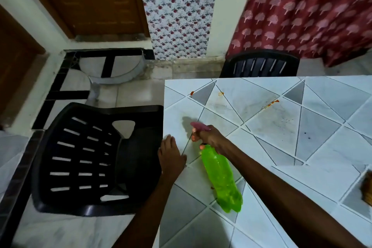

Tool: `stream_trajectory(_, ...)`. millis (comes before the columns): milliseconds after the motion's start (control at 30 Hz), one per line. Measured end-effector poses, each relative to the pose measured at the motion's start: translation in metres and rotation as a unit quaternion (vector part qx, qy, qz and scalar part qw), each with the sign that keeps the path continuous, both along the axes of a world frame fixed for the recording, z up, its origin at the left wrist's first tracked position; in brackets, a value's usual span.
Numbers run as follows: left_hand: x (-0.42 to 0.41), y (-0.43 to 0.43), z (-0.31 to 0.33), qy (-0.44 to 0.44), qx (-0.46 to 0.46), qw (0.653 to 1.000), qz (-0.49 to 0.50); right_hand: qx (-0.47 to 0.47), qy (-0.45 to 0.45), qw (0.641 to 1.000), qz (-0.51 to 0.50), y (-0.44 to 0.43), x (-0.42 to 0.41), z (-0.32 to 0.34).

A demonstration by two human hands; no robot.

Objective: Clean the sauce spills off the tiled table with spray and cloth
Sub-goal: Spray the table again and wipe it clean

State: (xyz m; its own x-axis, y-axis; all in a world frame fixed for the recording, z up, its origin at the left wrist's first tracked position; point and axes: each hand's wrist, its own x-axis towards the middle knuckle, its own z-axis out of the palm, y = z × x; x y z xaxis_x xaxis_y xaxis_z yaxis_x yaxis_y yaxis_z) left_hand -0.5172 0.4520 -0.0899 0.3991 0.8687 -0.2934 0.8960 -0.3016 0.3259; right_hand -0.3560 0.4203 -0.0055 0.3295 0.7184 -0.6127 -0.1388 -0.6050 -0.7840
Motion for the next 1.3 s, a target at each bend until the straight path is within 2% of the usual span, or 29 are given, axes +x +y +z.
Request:
stream_trajectory(167, 0.016, -0.008, -0.001, -0.027, -0.004, 0.999, -0.025, -0.010, 0.014, 0.992, -0.128, -0.048, 0.029, -0.010)
stream_trajectory(400, 0.069, -0.035, 0.003, -0.042, -0.044, 0.994, -0.096, 0.015, 0.022, 0.972, -0.233, -0.138, 0.090, 0.011)
stream_trajectory(700, 0.133, -0.086, 0.006, -0.037, -0.056, 0.978, -0.197, 0.039, 0.007, 0.919, -0.392, -0.234, 0.149, 0.018)
stream_trajectory(900, 0.156, -0.120, 0.003, -0.023, -0.067, 0.974, -0.216, 0.053, 0.034, 0.865, -0.498, -0.283, 0.176, 0.015)
stream_trajectory(1000, 0.157, -0.132, 0.000, -0.019, -0.065, 0.975, -0.212, 0.038, 0.039, 0.891, -0.452, -0.291, 0.174, 0.013)
stream_trajectory(1167, 0.130, -0.133, -0.003, -0.010, -0.029, 0.980, -0.196, 0.016, 0.034, 0.959, -0.281, -0.274, 0.125, 0.011)
stream_trajectory(1300, 0.085, -0.124, -0.002, -0.011, -0.023, 0.992, -0.127, -0.019, -0.039, 0.990, -0.132, -0.255, 0.056, 0.001)
